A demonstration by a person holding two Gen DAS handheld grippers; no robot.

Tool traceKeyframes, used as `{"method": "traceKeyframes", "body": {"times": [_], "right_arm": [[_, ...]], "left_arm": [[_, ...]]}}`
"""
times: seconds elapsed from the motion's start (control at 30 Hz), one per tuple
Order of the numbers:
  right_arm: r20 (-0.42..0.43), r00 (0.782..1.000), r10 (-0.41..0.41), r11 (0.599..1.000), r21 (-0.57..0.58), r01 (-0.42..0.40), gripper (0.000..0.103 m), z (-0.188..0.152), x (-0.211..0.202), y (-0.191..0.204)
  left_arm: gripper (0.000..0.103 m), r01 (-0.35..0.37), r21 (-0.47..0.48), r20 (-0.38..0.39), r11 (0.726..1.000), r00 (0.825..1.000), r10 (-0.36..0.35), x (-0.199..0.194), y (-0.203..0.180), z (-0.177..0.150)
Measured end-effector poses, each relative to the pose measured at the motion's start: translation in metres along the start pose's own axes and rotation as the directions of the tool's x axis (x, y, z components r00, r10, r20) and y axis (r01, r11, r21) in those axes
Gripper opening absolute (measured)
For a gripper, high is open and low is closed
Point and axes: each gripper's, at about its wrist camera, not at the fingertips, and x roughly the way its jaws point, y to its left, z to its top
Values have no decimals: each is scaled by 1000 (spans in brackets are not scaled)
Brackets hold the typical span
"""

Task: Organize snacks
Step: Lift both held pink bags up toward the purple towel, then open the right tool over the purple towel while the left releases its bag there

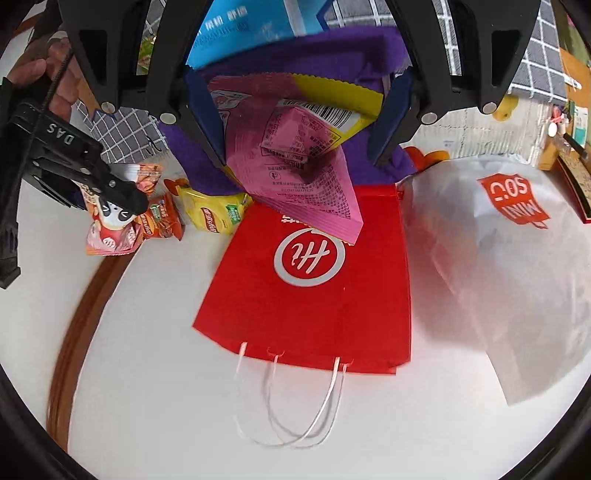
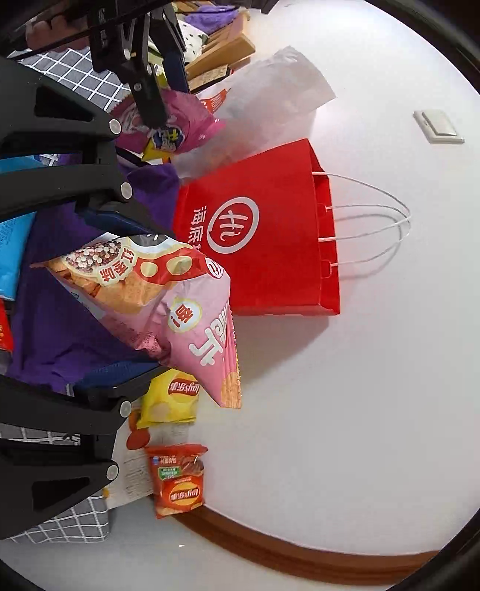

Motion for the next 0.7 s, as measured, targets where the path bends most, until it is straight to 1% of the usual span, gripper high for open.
{"method": "traceKeyframes", "body": {"times": [0.07,0.17,0.23,0.33,0.4,0.47,0.57,0.67,0.7], "right_arm": [[-8,1000,6,1000,-6,-6,59,-3,9,-1],[-60,998,-6,999,-42,3,59,-17,35,-2],[-101,995,-19,998,-55,13,59,-29,53,-5],[-166,986,-36,997,-70,25,59,-37,77,-12],[-173,984,-51,996,-79,38,59,-40,85,-17],[-193,980,-54,995,-94,37,59,-44,89,-18],[-238,971,-33,995,-98,10,59,-51,101,-21],[-283,959,-25,996,-94,-2,59,-58,112,-21],[-306,952,-19,995,-97,-11,59,-61,117,-20]], "left_arm": [[75,7,-7,-23,1000,1000,-7,14,5,-2],[75,18,-22,-66,1000,998,-19,36,15,-10],[75,8,-33,-104,999,995,-11,50,20,-15],[75,8,-56,-127,998,992,-15,64,27,-17],[75,6,-50,-147,999,989,-13,72,27,-20],[75,-3,-65,-168,998,986,-8,79,29,-24],[75,24,-74,-202,997,979,-39,90,28,-27],[75,-1,-55,-210,998,978,-10,92,26,-30],[75,-13,-50,-213,999,977,2,93,26,-31]]}}
